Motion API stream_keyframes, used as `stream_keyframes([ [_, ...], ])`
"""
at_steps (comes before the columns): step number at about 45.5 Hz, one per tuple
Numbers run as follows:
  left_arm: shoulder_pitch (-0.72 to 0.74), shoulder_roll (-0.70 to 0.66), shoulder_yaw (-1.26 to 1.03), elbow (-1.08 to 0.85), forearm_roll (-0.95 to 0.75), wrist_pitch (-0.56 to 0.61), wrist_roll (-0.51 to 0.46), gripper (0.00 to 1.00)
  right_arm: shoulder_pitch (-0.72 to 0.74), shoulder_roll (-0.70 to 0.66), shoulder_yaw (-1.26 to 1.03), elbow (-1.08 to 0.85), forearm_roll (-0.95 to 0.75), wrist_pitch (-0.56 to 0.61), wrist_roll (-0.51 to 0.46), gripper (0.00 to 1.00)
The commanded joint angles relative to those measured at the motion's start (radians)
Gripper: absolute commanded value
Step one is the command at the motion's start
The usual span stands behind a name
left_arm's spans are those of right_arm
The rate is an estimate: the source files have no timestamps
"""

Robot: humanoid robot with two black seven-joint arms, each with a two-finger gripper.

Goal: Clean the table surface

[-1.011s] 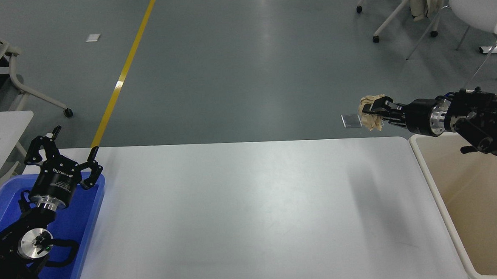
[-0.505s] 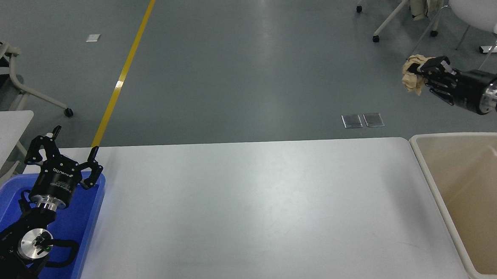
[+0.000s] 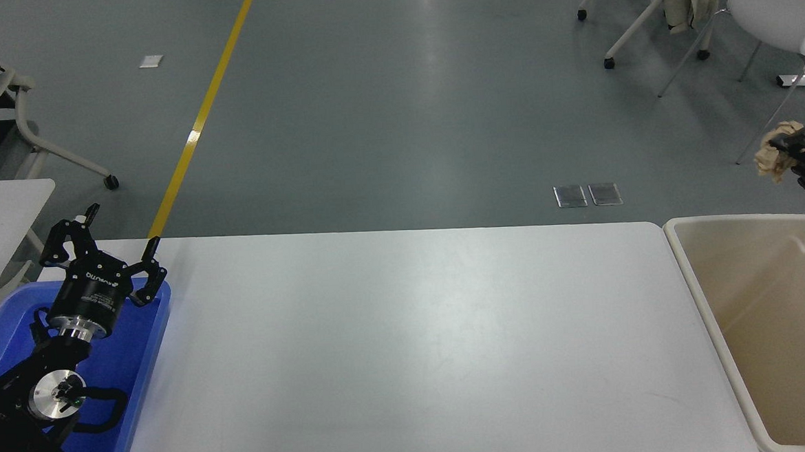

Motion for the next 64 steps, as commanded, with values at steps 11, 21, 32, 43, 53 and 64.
stream_keyframes([
  [11,0.000,0.000,0.000,0.000,0.000,-0.001,0.000,1.00,-0.088,0.001,0.004,-0.069,0.005,-0.116,-0.246,0.00],
  [21,0.000,0.000,0.000,0.001,0.000,-0.001,0.000,1.00,-0.146,0.008,0.002,-0.069,0.005,-0.219,-0.295,0.00],
  [32,0.000,0.000,0.000,0.000,0.000,0.000,0.000,1.00,-0.231,0.088,-0.021,-0.069,0.005,-0.315,-0.293,0.00],
  [43,0.000,0.000,0.000,0.000,0.000,-0.001,0.000,1.00,-0.260,0.168,-0.061,-0.069,0.007,-0.400,-0.295,0.00],
  [53,0.000,0.000,0.000,0.000,0.000,0.000,0.000,1.00,-0.278,0.217,-0.067,-0.069,0.007,-0.400,-0.295,0.00],
  [64,0.000,0.000,0.000,0.000,0.000,0.000,0.000,1.00,-0.317,0.261,-0.075,-0.068,0.007,-0.398,-0.293,0.00],
])
